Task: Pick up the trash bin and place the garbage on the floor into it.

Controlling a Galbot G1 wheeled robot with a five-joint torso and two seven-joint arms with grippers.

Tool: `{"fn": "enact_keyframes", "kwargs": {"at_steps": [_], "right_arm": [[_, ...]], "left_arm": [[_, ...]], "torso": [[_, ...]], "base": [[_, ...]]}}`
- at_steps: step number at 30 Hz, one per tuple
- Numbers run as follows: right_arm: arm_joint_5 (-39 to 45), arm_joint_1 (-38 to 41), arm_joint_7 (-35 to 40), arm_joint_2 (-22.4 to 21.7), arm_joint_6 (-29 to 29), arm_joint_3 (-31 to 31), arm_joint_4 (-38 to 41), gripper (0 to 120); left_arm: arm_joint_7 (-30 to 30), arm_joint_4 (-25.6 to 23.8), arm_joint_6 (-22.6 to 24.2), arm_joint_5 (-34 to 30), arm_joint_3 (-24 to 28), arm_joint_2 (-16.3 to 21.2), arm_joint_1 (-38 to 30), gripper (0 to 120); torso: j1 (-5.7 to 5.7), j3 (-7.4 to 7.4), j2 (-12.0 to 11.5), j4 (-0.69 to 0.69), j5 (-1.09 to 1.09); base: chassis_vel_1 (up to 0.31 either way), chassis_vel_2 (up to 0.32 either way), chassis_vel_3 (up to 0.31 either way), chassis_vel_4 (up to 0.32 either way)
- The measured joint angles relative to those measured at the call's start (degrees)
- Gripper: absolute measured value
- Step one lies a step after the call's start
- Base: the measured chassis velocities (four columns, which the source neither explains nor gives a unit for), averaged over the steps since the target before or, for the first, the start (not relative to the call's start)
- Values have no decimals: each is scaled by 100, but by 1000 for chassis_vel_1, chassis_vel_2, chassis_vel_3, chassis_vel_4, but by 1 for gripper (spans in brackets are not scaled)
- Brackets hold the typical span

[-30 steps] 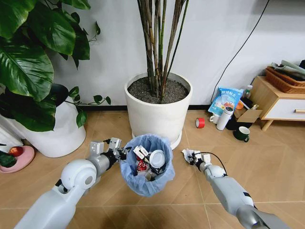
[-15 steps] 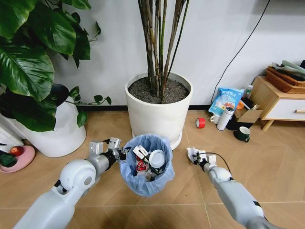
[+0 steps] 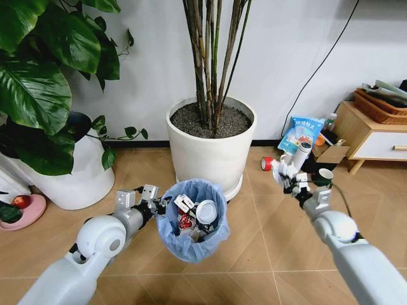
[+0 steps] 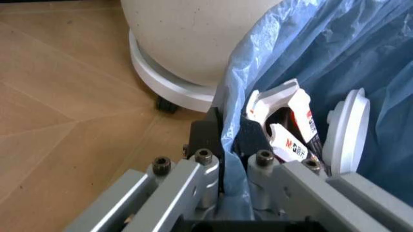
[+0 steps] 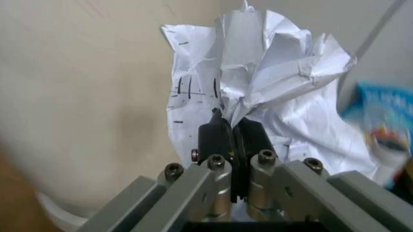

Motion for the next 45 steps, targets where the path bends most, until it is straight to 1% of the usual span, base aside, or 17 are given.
{"fn": "enact_keyframes", "kwargs": {"at_steps": [1, 5, 6, 9, 14, 17, 19, 20, 23, 28, 31, 38, 40, 41, 43, 44, 45], "right_arm": [[0, 0, 0, 0, 0, 0, 0, 0], [272, -381, 155, -244, -147, 110, 1272, 0], [272, -381, 155, -244, -147, 110, 1272, 0], [716, -77, 421, -462, -443, -400, 2354, 0], [991, 217, 489, -725, -682, -893, 2727, 0], [1109, 320, 454, -912, -692, -1106, 2805, 0], [1235, 464, 338, -1109, -686, -1431, 2868, 0], [1235, 464, 338, -1109, -686, -1431, 2868, 0], [1255, 607, 233, -1201, -644, -1879, 2869, 0], [1180, 725, 163, -1174, -615, -2290, 2795, 0], [1125, 910, 159, -1031, -614, -2620, 2628, 0], [1015, 1035, 207, -848, -656, -2863, 2397, 0], [975, 1000, 261, -822, -662, -2902, 2335, 10], [975, 1000, 261, -822, -662, -2902, 2335, 10], [934, 988, 278, -795, -658, -2922, 2267, 20], [934, 988, 278, -795, -658, -2922, 2267, 20], [921, 987, 280, -788, -654, -2931, 2247, 25]], "left_arm": [[0, 0, 0, 0, 0, 0, 0, 0], [-100, -18, 0, -16, -25, -16, 27, 0], [-100, -18, 0, -16, -25, -16, 27, 0], [-151, -10, 0, -58, 19, -64, -15, 0], [-151, 100, 0, -139, 144, -91, -158, 0], [-140, 168, 0, -170, 206, -92, -252, 0], [-148, 261, 0, -247, 305, -117, -399, 0], [-148, 261, 0, -247, 305, -117, -399, 0], [-295, 326, 0, -480, 437, -128, -571, 0], [-404, 373, 0, -643, 544, -121, -723, 0], [-447, 400, 0, -706, 618, -118, -820, 0], [-465, 407, 0, -731, 644, -118, -860, 0], [-465, 410, 0, -731, 644, -108, -865, 0], [-465, 410, 0, -731, 644, -108, -865, 0], [-463, 423, 0, -732, 644, -112, -876, 0], [-463, 423, 0, -732, 644, -112, -876, 0], [-463, 428, 0, -732, 649, -120, -881, 0]], "torso": [[0, 0, 0, 0, 0], [0, 0, 0, -2, 0], [0, 0, 0, -2, 0], [0, 0, 0, 3, -1], [0, 1, 0, 2, -1], [0, 1, 0, 0, -1], [0, 1, 0, 0, -1], [0, 1, 0, 0, -1], [0, 1, 0, 0, -1], [0, 1, 0, 0, -1], [0, 1, 0, 0, -1], [0, 1, 0, 1, -1], [0, 1, 0, 0, -1], [0, 1, 0, 0, -1], [0, 1, 0, 0, -1], [0, 1, 0, 0, -1], [0, 1, 0, 0, 0]], "base": [[0, 0, 0, 0], [0, 0, 0, 0], [0, 0, 0, 0], [0, 0, 0, 0], [0, 0, 0, 0], [0, 0, 0, 0], [0, 0, 0, 0], [0, 0, 0, 0], [0, 0, 0, 0], [0, 0, 0, 0], [0, 0, 0, 0], [0, 0, 0, 0], [0, 0, 0, 0], [0, 0, 0, 0], [0, 0, 0, 0], [0, 0, 0, 0], [0, 0, 0, 0]]}}
